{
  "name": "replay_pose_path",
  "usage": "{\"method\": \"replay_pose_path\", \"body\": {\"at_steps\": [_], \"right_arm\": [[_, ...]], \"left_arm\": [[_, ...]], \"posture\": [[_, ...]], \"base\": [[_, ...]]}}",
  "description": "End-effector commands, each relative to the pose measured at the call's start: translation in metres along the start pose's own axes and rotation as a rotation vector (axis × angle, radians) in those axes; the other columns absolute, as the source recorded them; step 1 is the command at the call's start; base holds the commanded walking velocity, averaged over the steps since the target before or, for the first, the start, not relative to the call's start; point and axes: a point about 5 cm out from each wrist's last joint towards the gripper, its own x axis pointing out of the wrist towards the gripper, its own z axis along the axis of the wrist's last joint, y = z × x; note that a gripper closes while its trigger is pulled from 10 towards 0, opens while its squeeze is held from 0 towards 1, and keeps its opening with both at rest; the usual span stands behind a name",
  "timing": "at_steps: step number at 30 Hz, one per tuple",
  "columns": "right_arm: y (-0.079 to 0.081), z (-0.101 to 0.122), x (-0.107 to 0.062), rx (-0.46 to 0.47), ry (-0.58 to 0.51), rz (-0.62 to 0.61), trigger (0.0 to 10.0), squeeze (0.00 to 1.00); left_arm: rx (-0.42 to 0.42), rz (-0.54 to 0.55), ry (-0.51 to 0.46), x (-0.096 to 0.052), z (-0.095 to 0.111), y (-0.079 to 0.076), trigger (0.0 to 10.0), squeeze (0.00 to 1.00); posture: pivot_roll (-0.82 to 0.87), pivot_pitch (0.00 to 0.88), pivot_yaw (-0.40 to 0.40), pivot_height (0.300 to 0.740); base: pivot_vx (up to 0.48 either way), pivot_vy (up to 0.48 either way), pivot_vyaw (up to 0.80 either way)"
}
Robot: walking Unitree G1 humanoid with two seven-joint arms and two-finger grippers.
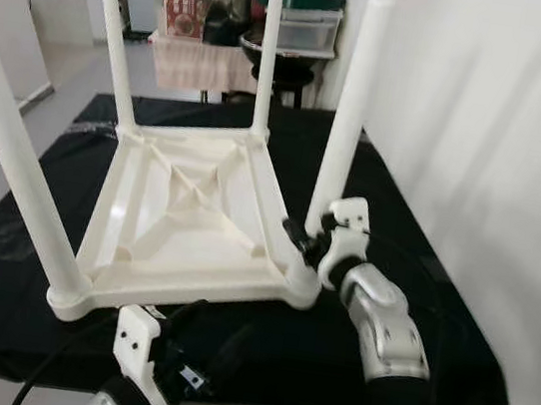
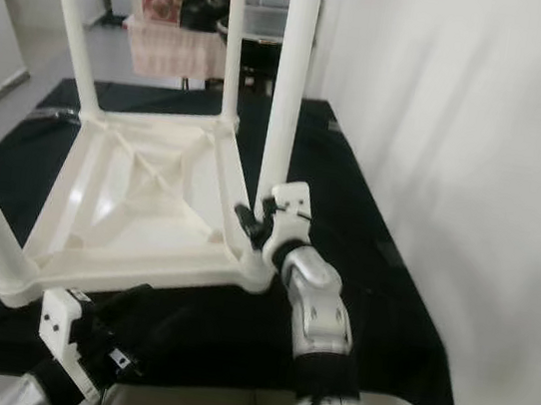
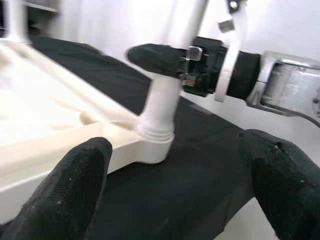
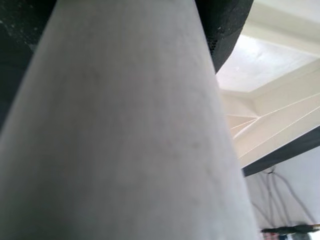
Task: Building children table
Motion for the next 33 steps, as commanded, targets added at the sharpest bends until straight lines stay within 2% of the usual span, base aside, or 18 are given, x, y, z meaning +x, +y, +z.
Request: {"method": "replay_pose_path", "body": {"at_steps": [1,2,3,4,6,7,10,11,12,13,14,15,16,18,20,26,27,33], "right_arm": [[0.004,-0.035,-0.001,0.057,0.168,0.035,0.0,0.0],[0.004,-0.035,-0.001,0.057,0.168,0.035,0.0,0.0],[0.005,-0.031,0.002,0.064,0.149,0.056,10.0,0.0],[0.01,-0.025,0.005,0.074,0.124,0.138,10.0,0.41],[0.013,-0.021,0.006,0.08,0.106,0.198,10.0,0.41],[0.021,-0.014,0.005,0.087,0.077,0.315,10.0,1.0],[0.028,-0.011,0.003,0.091,0.062,0.392,10.0,1.0],[0.028,0.004,-0.003,0.087,0.01,0.485,10.0,1.0],[0.028,0.004,-0.003,0.087,0.01,0.485,10.0,1.0],[0.024,0.018,-0.006,0.049,-0.035,0.568,10.0,0.13],[0.024,0.018,-0.006,0.049,-0.035,0.568,10.0,0.13],[0.017,0.03,-0.009,0.004,-0.064,0.649,10.0,0.0],[0.01,0.038,-0.012,-0.027,-0.082,0.735,10.0,0.0],[0.006,0.042,-0.013,-0.042,-0.085,0.786,10.0,0.0],[0.006,0.042,-0.013,-0.042,-0.085,0.786,10.0,0.0],[-0.006,0.041,-0.011,-0.053,-0.02,0.908,10.0,0.0],[-0.009,0.042,-0.008,-0.037,-0.01,0.91,0.0,0.0],[-0.013,0.042,-0.004,-0.022,-0.003,0.896,0.0,0.0]], "left_arm": [[0.013,-0.004,0.018,-0.001,-0.003,0.002,10.0,0.0],[0.013,-0.004,0.018,-0.001,-0.003,0.002,10.0,0.0],[0.01,0.004,0.015,-0.001,-0.003,0.004,10.0,0.0],[0.008,0.011,0.011,0.0,-0.004,0.005,10.0,0.0],[0.007,0.016,0.008,0.0,-0.004,0.006,10.0,0.0],[0.005,0.019,0.007,0.0,-0.004,0.006,10.0,0.0],[0.005,0.021,0.008,0.001,-0.004,0.006,10.0,0.0],[-0.001,0.019,0.009,0.001,-0.005,0.006,10.0,0.0],[-0.001,0.019,0.009,0.001,-0.005,0.006,10.0,0.0],[-0.011,0.014,0.01,0.002,-0.005,0.007,10.0,0.0],[-0.011,0.014,0.01,0.002,-0.005,0.007,10.0,0.0],[-0.02,0.006,0.013,0.003,-0.006,0.008,10.0,0.0],[-0.026,0.001,0.015,0.004,-0.008,0.009,10.0,0.0],[-0.028,-0.001,0.016,0.005,-0.008,0.009,10.0,0.0],[-0.028,-0.001,0.016,0.005,-0.008,0.009,10.0,0.0],[-0.03,0.0,0.015,0.006,-0.009,0.01,10.0,0.0],[-0.03,0.001,0.015,0.006,-0.009,0.01,10.0,0.0],[-0.029,0.001,0.014,0.006,-0.009,0.01,10.0,0.0]], "posture": [[-0.02,0.0,0.005,0.74],[-0.02,0.0,0.005,0.74],[-0.01,0.0,0.006,0.74],[-0.01,0.0,0.008,0.74],[-0.01,0.0,0.008,0.74],[-0.01,0.0,0.009,0.74],[-0.01,0.0,0.009,0.74],[-0.02,0.0,0.012,0.74],[-0.02,0.0,0.012,0.74],[-0.01,0.0,0.011,0.74],[-0.01,0.0,0.011,0.74],[-0.01,0.0,0.01,0.74],[0.0,0.0,0.005,0.74],[0.0,0.0,0.005,0.74],[0.0,0.0,0.005,0.74],[0.0,0.0,0.004,0.74],[0.0,0.0,0.004,0.74],[0.01,0.0,0.006,0.74]], "base": [[0.0,0.0,0.0],[0.0,0.0,0.0],[0.0,0.0,0.0],[0.0,0.0,0.0],[0.0,0.0,0.0],[0.0,0.0,0.0],[0.0,0.0,0.0],[0.0,0.0,0.0],[0.0,0.0,0.0],[0.0,0.0,0.0],[0.0,0.0,0.0],[0.0,0.0,0.0],[0.0,0.0,0.0],[0.0,0.0,0.0],[0.0,0.0,0.0],[0.0,0.0,0.0],[0.0,0.0,0.0],[0.0,0.0,0.0]]}}
